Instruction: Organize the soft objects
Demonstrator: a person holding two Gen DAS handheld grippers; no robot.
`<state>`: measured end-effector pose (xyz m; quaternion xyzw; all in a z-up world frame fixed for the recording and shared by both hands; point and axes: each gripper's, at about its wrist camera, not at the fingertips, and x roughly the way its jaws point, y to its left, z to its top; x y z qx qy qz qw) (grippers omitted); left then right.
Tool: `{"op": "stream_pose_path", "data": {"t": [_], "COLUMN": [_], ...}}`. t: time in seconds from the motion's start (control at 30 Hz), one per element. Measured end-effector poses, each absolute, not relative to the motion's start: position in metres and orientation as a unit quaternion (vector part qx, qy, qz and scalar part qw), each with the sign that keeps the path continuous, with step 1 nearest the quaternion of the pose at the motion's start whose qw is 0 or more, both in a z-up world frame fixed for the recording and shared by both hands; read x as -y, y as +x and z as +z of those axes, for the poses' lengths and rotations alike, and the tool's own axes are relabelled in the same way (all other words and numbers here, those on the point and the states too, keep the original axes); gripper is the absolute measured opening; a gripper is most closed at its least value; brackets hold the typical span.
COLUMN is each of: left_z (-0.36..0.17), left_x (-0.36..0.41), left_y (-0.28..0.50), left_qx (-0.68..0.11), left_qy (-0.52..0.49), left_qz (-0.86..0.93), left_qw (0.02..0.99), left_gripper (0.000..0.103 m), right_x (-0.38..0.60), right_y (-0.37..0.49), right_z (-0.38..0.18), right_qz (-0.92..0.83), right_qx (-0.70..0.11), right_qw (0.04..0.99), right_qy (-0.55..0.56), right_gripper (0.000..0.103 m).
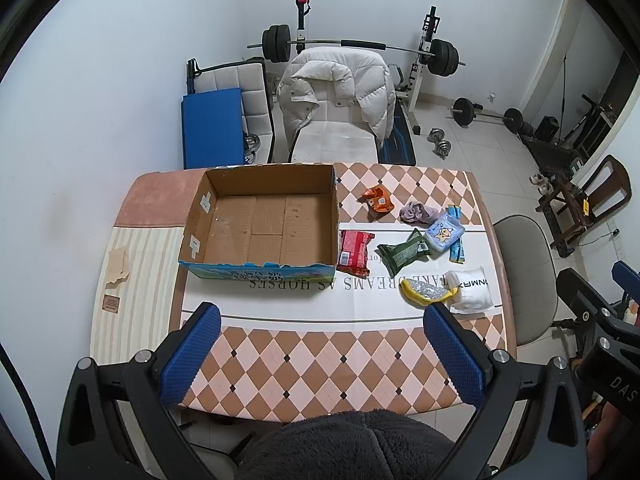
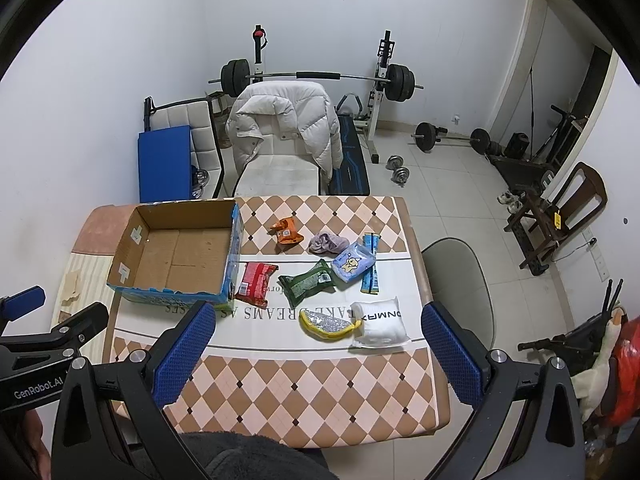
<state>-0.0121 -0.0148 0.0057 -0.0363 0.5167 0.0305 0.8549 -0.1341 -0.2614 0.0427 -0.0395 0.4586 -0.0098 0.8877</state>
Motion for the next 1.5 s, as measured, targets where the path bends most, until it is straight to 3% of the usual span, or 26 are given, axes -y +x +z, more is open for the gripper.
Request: {"op": "stream_pose_path", "data": {"t": [1.2, 1.37, 1.5], "left_z": [0.006, -0.006, -0.045], "left_x": [0.016, 0.031, 0.066], "left_y": [-0.012, 0.026, 0.074], "left_qx": [-0.507, -0.488, -0.496], "left_qy": [-0.029, 0.046, 0.152], "left_qz": [0.030, 0.020, -0.001], "left_qw": [0.861, 0.871, 0.855], "left_gripper": [0.103, 0.103, 0.103], "right_x": [0.267, 0.307, 0.347], "right_y": [-0.133, -0.098, -0.053], "right_z": [0.045, 0.028, -0.030], "right_qz": [-0.005, -0.012, -0.027], "right_qx": [-0.461, -0.488, -0.548], "right_qw": [0.887, 0.873, 0.835], "right_qy": [-0.026, 0.014, 0.038], "right_gripper": [0.103, 0.103, 0.103]}}
